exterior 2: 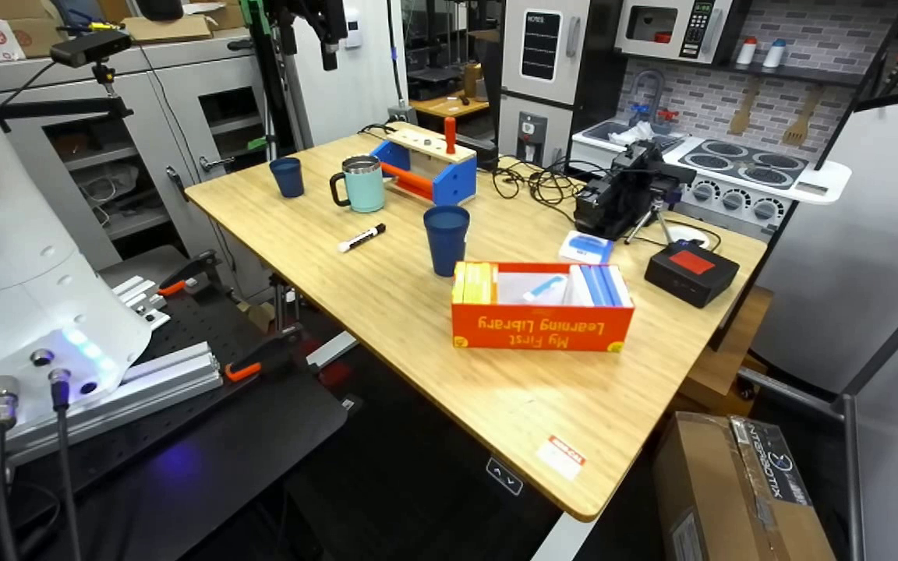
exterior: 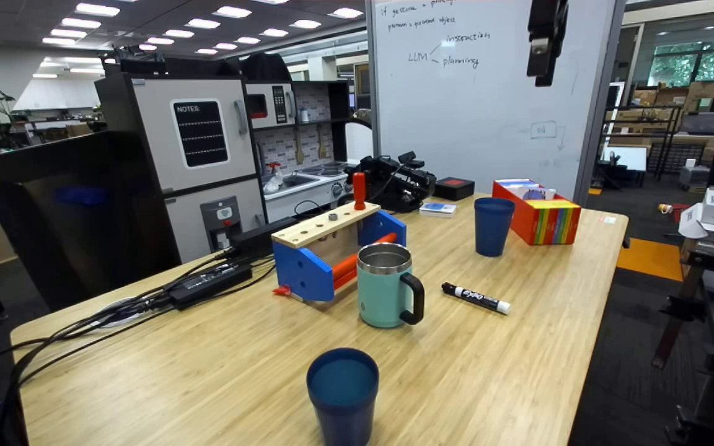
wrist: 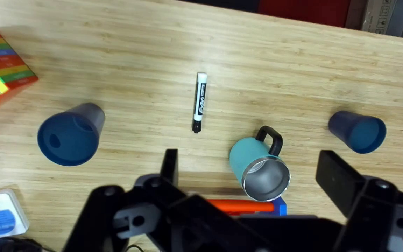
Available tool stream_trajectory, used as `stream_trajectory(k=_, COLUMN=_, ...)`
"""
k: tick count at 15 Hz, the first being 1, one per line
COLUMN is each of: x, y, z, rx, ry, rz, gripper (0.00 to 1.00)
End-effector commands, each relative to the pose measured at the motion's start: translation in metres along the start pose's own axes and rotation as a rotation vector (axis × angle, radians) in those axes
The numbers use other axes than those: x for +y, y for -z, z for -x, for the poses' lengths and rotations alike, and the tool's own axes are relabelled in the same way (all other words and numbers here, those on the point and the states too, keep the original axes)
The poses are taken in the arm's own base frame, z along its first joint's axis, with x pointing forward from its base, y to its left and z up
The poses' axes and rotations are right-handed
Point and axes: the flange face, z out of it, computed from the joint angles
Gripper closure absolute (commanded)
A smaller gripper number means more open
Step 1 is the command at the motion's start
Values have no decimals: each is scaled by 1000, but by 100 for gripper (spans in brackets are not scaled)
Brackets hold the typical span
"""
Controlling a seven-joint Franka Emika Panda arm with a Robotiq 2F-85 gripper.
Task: Put the marker inside the cup
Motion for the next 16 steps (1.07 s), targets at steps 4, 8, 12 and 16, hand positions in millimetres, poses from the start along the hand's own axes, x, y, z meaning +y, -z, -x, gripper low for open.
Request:
stream_trajectory(k=4, x=-5, y=-99, z=-51, rx=-71, ry=7, rz=-189, gripper=0)
stream_trajectory(k=8, x=-14, y=-166, z=-75, rx=-203, ry=-173, rz=-127, gripper=0)
stream_trajectory(k=12, x=0, y=-222, z=-95, rx=-273, ry=-313, rz=-36, gripper=0)
stream_trajectory(k=16, x=9, y=-244, z=-93, rx=-303, ry=-323, rz=-19, gripper=0)
